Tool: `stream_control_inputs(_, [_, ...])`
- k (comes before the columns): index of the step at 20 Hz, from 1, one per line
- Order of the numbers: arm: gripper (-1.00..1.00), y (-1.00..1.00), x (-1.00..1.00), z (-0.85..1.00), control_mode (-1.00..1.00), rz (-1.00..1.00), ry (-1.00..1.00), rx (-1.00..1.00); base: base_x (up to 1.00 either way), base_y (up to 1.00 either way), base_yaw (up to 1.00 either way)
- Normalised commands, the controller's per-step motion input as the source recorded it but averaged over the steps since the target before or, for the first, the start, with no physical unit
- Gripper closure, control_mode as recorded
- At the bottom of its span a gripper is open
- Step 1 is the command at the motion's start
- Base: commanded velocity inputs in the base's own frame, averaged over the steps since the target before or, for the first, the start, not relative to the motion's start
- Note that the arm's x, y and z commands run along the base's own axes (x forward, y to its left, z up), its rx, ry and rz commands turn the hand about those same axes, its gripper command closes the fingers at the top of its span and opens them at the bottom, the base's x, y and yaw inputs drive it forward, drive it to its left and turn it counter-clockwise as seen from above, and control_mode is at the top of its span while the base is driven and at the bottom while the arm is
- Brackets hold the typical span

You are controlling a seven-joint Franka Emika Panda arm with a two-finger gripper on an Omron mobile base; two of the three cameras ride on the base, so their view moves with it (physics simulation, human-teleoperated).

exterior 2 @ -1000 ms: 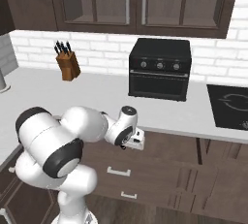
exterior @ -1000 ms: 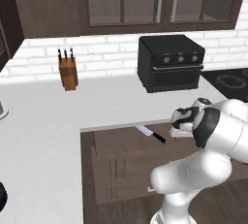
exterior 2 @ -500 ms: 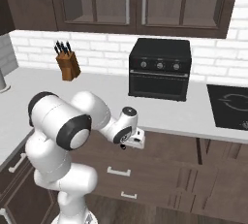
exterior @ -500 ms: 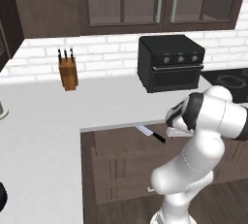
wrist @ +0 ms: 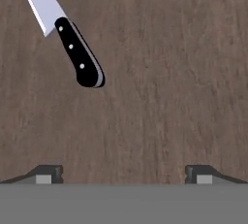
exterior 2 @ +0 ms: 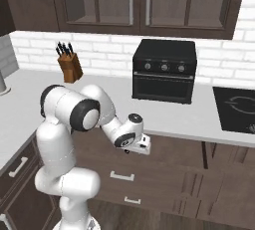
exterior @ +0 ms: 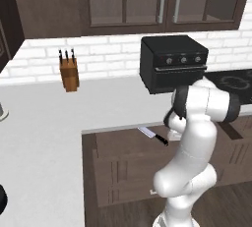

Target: Pick up the knife from the drawer and place it on the cutting board. Then place the meat from the plate to the cutting board.

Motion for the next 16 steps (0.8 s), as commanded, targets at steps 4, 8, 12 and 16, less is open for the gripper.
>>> stream_control_inputs(4, [-1.00,-0.11,0.20,-0.43,-1.00,0.00,0.02,0.00,0.00,0.00,0.00])
stream_control_inputs(8, [-1.00,-0.07,0.10,-0.34,-1.00,0.00,0.00,0.00,0.00,0.00,0.00])
stream_control_inputs(12, [-1.00,-0.01,-0.13,-0.12,-1.00,0.00,0.00,0.01,0.00,0.00,0.00])
stream_control_inputs(16, [-1.00,0.00,-0.57,0.00,-1.00,0.00,0.00,0.10,0.00,0.00,0.00])
